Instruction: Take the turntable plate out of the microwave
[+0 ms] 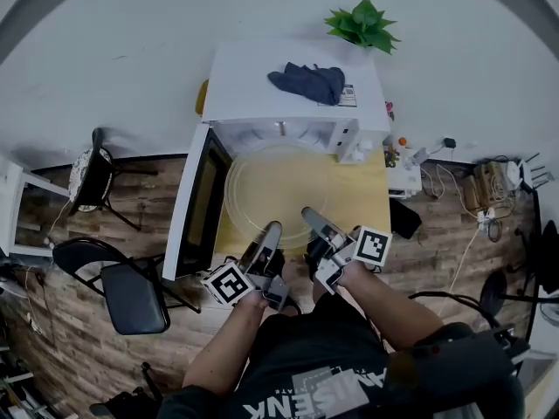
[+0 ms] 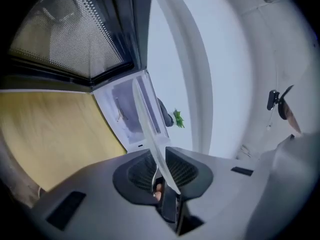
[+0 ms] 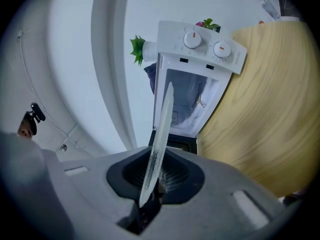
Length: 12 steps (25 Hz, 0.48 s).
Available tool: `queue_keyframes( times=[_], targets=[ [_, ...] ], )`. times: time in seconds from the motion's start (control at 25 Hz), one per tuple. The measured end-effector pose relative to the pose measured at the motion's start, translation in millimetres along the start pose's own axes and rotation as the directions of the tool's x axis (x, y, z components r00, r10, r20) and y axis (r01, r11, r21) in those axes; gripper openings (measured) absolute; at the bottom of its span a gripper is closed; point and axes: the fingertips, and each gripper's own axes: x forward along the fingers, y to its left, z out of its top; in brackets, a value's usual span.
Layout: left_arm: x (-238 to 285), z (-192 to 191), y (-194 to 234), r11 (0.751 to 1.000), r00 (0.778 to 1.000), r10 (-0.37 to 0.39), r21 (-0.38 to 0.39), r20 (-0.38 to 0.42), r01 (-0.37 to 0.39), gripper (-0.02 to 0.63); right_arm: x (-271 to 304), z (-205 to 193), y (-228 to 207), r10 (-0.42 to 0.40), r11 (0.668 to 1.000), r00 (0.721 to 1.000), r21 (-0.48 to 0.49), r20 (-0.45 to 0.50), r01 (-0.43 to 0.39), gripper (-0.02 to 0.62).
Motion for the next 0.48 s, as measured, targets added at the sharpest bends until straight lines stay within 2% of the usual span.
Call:
queue_keyframes(
  times=[0.2,0.32,0.48],
  targets=[
    [-10.4,-1.3,-22.6,0.999,0.998,-0.035,0.021,-0.057,0.036,0.056,-8.6,-8.4,27.0,0.037,0.999,0.999,-0.022,0.019,-0.037,0.044],
    [-14.2,-1.9,-39.6,0.998,0.997,-0.041,0.052,-0.067,0.044,0.055,-14.2,-11.3,40.1,0.050,0.998,0.999,-0.036,-0.014,-0.050,0.046],
    [-12.8,-2.7,-51.9,0.998,0.997,-0.009,0.060,-0.080,0.014,0.057,-16.7,-4.3,60.2,0.094,0.995,0.994,-0.032,-0.051,-0.096,0.046]
  ],
)
